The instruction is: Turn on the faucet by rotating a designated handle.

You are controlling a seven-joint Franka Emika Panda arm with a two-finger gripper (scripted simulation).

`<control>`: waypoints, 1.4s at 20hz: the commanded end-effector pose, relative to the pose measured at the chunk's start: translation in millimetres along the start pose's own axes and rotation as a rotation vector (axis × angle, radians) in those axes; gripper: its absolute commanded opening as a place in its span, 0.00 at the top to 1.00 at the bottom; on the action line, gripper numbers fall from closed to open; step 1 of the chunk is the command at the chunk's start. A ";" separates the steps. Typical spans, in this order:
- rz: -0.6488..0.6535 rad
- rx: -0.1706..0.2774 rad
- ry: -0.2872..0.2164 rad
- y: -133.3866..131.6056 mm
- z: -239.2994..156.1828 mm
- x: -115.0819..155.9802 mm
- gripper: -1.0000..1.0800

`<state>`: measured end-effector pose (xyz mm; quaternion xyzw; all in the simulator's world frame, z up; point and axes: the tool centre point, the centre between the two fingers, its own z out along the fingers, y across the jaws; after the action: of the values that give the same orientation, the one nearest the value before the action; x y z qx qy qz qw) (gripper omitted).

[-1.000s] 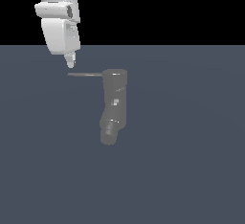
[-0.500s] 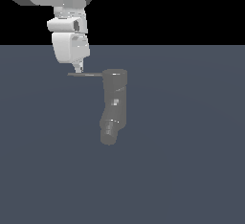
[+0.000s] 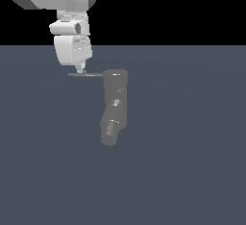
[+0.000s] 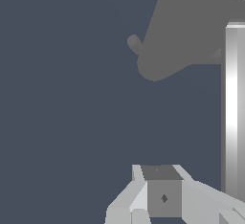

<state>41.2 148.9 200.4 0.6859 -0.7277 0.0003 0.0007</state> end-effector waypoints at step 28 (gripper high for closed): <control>0.000 0.000 0.000 85.1 -0.3 2.3 1.00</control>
<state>-36.3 146.8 200.5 0.6825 -0.7309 0.0009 -0.0007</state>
